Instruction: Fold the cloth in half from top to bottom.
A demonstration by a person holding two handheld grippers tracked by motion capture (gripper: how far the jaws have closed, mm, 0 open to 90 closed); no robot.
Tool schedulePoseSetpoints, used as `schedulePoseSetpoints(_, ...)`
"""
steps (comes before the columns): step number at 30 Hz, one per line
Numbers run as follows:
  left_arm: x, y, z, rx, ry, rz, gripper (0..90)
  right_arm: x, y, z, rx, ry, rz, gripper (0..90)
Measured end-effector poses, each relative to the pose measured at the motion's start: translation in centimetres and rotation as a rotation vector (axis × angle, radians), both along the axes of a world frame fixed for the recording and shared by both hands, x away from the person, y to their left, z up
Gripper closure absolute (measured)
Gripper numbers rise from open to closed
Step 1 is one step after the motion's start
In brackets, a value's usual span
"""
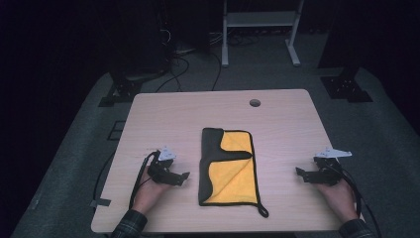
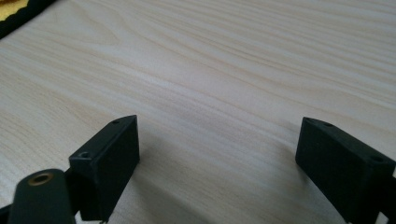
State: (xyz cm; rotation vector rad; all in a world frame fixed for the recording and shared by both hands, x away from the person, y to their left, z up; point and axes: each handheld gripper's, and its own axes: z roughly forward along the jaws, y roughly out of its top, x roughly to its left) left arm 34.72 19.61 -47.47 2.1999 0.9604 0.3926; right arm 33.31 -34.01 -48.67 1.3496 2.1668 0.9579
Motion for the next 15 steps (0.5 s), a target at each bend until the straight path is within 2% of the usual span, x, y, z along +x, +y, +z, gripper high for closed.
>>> schedulePoseSetpoints(2,-0.3,0.3,-0.3,0.006,0.012,-0.005,7.1,0.0,0.0,0.0,-0.001,0.0,0.003,12.9)
schedulePoseSetpoints(5,-0.7,0.7,-0.4,0.017,0.001,-0.005,4.6,0.1,0.0,0.0,-0.004,-0.002,0.009,14.1)
schedulePoseSetpoints(8,-1.1,1.0,-0.7,0.003,-0.02,-0.011,1.6,0.1,0.2,0.2,0.0,0.006,0.02,16.6)
schedulePoseSetpoints(9,-1.2,1.2,-0.9,-0.005,-0.03,-0.017,1.3,0.1,0.3,0.3,0.001,0.009,0.028,17.3)
schedulePoseSetpoints(15,-1.2,1.6,-0.9,-0.003,-0.027,-0.021,0.0,0.2,1.2,1.5,0.016,0.008,0.083,19.9)
